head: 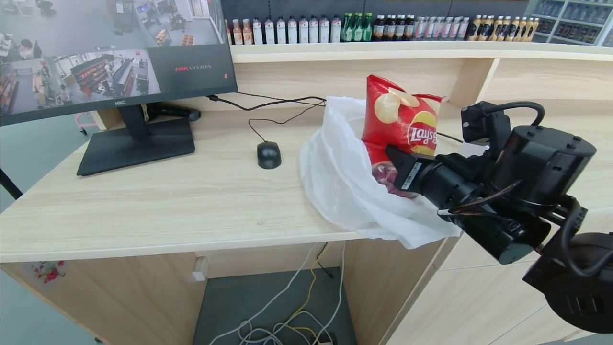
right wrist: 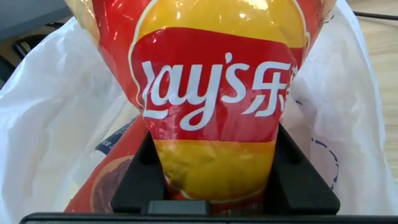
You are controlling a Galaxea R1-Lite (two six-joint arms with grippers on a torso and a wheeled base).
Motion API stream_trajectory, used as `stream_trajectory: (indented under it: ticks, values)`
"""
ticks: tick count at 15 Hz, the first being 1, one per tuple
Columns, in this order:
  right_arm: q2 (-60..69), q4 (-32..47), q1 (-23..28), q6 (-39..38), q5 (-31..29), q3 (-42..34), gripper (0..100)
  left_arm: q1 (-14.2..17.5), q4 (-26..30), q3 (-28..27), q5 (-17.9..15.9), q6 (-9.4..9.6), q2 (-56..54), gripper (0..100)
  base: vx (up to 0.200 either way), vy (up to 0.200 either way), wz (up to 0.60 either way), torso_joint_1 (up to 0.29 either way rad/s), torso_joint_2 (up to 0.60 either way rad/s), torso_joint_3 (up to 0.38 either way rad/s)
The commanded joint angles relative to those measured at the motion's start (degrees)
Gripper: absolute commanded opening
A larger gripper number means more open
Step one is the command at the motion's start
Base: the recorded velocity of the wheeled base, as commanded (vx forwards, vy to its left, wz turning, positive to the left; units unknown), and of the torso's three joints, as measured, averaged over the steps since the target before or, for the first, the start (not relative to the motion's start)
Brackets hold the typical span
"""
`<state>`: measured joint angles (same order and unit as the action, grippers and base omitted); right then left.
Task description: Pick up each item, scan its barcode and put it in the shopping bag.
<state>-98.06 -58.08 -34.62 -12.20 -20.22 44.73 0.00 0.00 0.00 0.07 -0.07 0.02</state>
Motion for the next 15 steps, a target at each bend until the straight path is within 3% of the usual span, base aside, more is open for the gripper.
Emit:
stream_trajectory:
  ticks: [1, 11, 12, 15]
  values:
    - [-1.61, -0.28, -0.01, -0.01, 0.10, 1.59, 0, 0.00, 0.00, 0.00, 0.01, -0.01, -0.02, 100, 0.000, 0.000, 0.00, 0.000, 0.00, 0.000]
    - [-3.28, -0.46, 1.40, 0.25, 0.54, 1.94, 0, 0.00, 0.00, 0.00, 0.01, -0.01, -0.02, 100, 0.000, 0.000, 0.00, 0.000, 0.00, 0.000]
    - [-3.19, -0.46, 1.40, 0.25, 0.89, 1.77, 100, 0.00, 0.00, 0.00, 0.01, -0.01, -0.02, 100, 0.000, 0.000, 0.00, 0.000, 0.00, 0.000]
    - [-3.10, -2.13, 1.40, 0.34, 1.24, 1.50, 100, -0.09, 0.00, 0.00, 0.01, -0.01, -0.02, 100, 0.000, 0.000, 0.00, 0.000, 0.00, 0.000]
